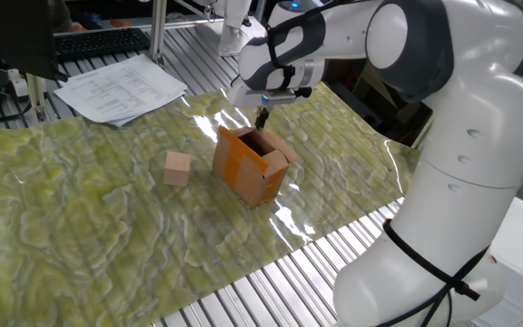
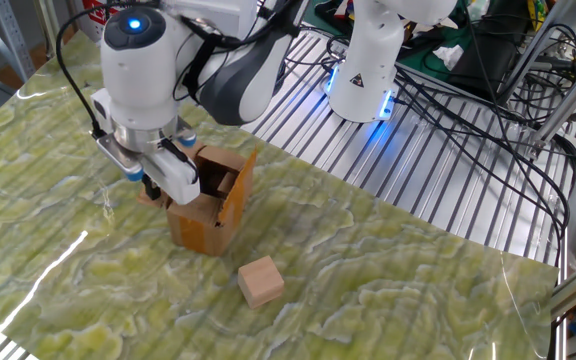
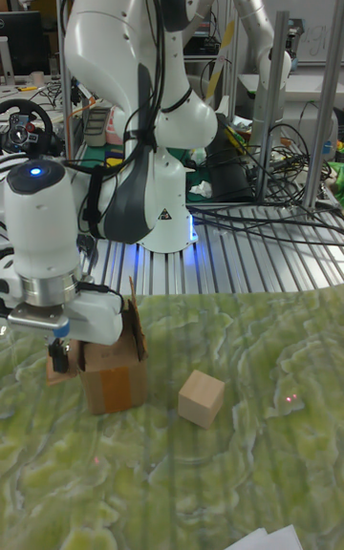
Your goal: Open a box
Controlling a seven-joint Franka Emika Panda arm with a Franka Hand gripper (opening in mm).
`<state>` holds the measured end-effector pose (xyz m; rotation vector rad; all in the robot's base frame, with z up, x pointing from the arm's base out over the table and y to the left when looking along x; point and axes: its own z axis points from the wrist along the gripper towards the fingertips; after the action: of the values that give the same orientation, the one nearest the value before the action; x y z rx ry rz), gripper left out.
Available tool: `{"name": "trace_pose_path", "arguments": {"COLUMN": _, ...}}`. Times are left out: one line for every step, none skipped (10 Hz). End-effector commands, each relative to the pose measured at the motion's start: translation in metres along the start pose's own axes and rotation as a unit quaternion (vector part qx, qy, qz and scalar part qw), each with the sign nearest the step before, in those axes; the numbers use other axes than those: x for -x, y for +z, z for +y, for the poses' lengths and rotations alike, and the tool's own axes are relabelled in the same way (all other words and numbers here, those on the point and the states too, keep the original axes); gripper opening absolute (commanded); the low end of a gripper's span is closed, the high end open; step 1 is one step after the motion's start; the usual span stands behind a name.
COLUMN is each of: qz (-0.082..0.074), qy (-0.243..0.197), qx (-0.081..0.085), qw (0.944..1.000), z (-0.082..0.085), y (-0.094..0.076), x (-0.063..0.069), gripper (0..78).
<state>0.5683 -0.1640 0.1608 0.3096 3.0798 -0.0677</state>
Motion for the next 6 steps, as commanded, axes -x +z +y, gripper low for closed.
{"name": "trace_pose_path", "arguments": {"qz": 0.002, "qy": 0.018, "qx": 0.013, "qw": 0.9997, "z": -0.001, "y": 0.003, "x": 0.001, "gripper": 0.0}}
{"name": "trace_pose_path", "arguments": {"qz": 0.006, "qy": 0.030, "qx": 0.025, "qw": 0.9992, "z": -0.001, "y": 0.003, "x": 0.001, "gripper": 0.0}}
{"name": "trace_pose_path", "arguments": {"qz": 0.009, "qy": 0.039, "qx": 0.034, "qw": 0.9986, "z": 0.000, "y": 0.003, "x": 0.001, "gripper": 0.0}}
{"name": "trace_pose_path", "arguments": {"qz": 0.011, "qy": 0.037, "qx": 0.033, "qw": 0.9987, "z": 0.000, "y": 0.002, "x": 0.001, "gripper": 0.0}}
{"name": "trace_pose_path", "arguments": {"qz": 0.011, "qy": 0.037, "qx": 0.033, "qw": 0.9987, "z": 0.000, "y": 0.002, "x": 0.001, "gripper": 0.0}}
{"name": "trace_pose_path", "arguments": {"qz": 0.019, "qy": 0.033, "qx": 0.029, "qw": 0.9989, "z": 0.001, "y": -0.007, "x": 0.001, "gripper": 0.0}}
